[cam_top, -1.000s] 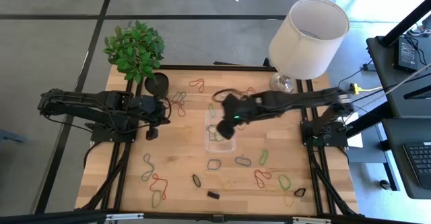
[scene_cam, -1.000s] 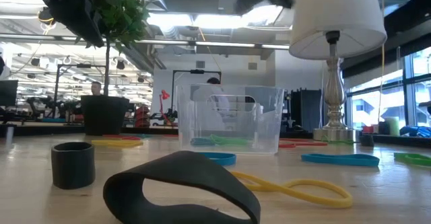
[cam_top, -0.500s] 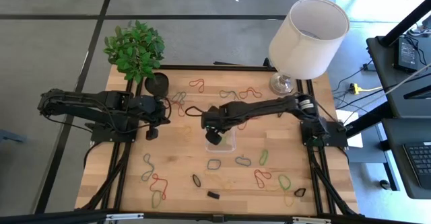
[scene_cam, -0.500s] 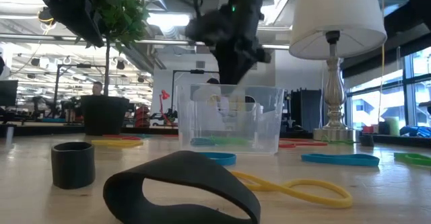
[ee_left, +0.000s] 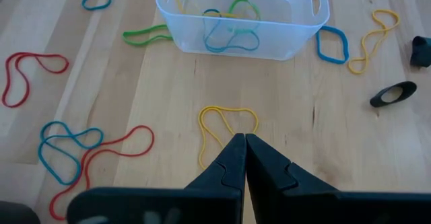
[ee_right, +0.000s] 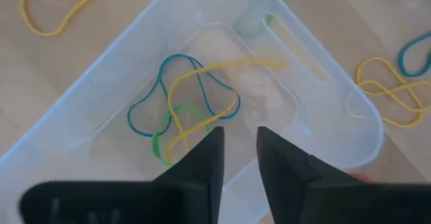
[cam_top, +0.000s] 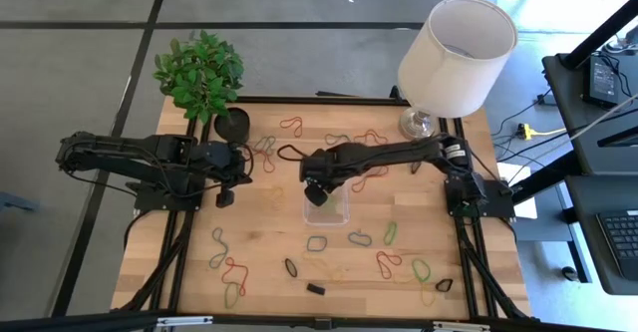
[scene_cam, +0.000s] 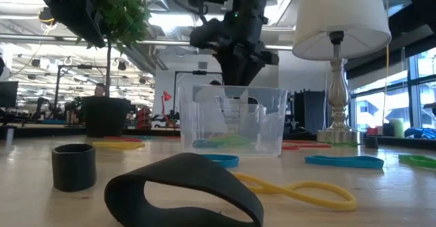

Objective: Pick and place rubber bands into bin
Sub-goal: Put the red rubber band into the transparent container

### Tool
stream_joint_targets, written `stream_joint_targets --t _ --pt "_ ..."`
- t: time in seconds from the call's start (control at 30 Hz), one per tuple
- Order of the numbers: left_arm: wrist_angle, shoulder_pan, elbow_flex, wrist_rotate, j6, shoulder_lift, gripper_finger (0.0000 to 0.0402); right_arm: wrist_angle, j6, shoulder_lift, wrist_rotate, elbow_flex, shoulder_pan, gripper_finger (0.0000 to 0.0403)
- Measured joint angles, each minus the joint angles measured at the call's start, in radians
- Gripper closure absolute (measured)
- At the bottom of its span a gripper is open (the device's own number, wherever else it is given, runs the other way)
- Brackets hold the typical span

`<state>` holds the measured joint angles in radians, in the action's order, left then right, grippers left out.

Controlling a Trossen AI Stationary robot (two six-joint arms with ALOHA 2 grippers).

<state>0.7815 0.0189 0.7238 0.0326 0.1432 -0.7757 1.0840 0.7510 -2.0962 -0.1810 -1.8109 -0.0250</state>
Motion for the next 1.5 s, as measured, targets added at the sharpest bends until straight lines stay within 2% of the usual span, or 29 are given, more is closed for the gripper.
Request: stream_joint_targets --t 0.2,0.5,0.7,0.83,1.1,1.2,1.3,1.5 --pt "0.0 0.0 0.0 0.0 0.0 0.0 0.0396 0.042 -0.028 0.047 0.005 0.0 -0.014 0.0294" --pt "-0.001 0.0 0.0 0.0 0.038 -0.004 0.0396 0.113 -0.127 0.092 -0.017 0.0 -0.063 0.034" --pt "-0.008 0.002 0.001 -0.001 0.113 -0.029 0.0396 0.229 -0.155 0.138 -0.149 0.024 -0.121 0.0373" --pt "-0.007 0.035 0.035 0.0 0.166 -0.077 0.0399 0.18 -0.124 0.273 -0.197 0.199 -0.156 0.0395" --pt "-0.016 0.093 0.161 0.128 0.239 -0.293 0.04 -0.105 0.031 0.711 -0.17 0.758 -0.204 0.0392" --pt "-0.013 0.066 0.199 0.161 0.24 -0.392 0.0398 -0.202 0.089 0.87 -0.139 0.922 -0.215 0.0393" --pt "-0.015 0.01 0.227 0.123 0.247 -0.48 0.039 -0.279 0.126 1.001 -0.122 1.041 -0.218 0.0397" --pt "-0.014 -0.116 0.262 0.053 0.255 -0.642 0.0349 -0.361 0.102 1.179 -0.11 1.173 -0.218 0.0392"
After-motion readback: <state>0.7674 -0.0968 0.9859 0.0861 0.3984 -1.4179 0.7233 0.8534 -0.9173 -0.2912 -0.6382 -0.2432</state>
